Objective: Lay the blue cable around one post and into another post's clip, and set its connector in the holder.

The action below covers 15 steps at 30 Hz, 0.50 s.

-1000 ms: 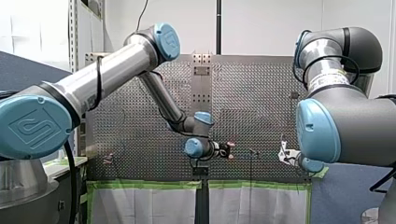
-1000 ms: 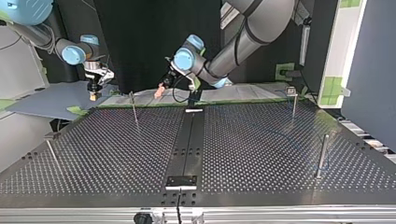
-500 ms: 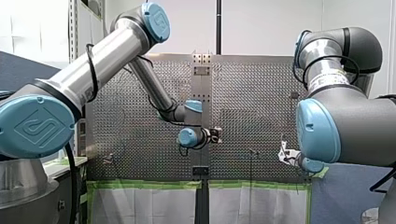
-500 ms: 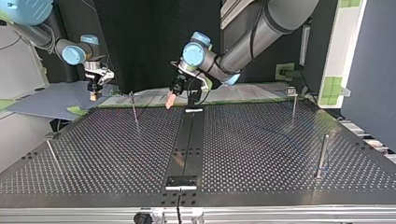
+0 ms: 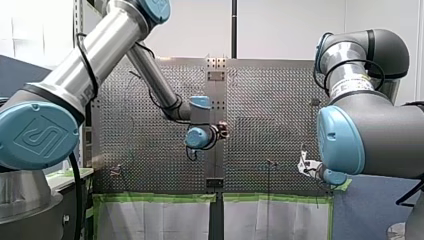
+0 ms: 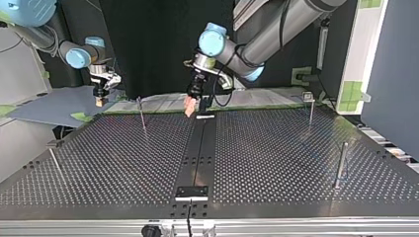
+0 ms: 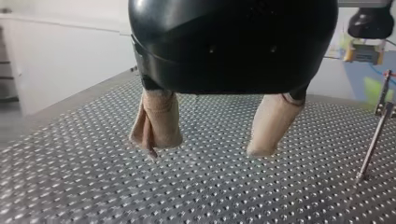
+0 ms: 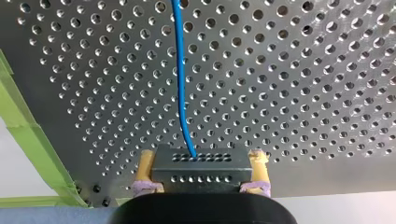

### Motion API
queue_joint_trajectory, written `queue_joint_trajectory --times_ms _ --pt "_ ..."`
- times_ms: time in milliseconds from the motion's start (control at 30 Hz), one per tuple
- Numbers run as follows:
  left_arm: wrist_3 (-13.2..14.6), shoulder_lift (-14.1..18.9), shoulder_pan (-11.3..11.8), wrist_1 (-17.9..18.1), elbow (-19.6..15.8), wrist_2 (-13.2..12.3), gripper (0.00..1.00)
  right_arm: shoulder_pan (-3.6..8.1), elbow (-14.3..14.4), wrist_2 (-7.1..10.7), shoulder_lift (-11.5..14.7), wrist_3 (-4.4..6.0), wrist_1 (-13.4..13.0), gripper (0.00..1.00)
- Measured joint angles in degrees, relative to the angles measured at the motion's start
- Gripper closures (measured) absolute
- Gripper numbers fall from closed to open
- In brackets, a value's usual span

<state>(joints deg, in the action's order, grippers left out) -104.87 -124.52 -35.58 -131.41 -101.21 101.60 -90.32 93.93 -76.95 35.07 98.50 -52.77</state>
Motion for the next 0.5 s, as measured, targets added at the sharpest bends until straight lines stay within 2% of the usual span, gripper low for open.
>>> queue_joint_trajectory --times_ms 167,333,500 --pt "-2.78 3.00 -0.16 -1.08 -2.99 2.52 0.00 -0.01 0.04 0.03 -0.02 0.13 -0.05 1.00" --pt "-3.86 5.71 -0.01 -1.81 -5.71 2.07 0.00 -0.02 0.03 0.04 -0.05 0.20 -0.01 1.00" --pt "-5.79 8.74 0.36 -2.63 -8.74 4.09 0.00 -0.01 0.02 0.04 -0.11 0.21 0.02 1.00"
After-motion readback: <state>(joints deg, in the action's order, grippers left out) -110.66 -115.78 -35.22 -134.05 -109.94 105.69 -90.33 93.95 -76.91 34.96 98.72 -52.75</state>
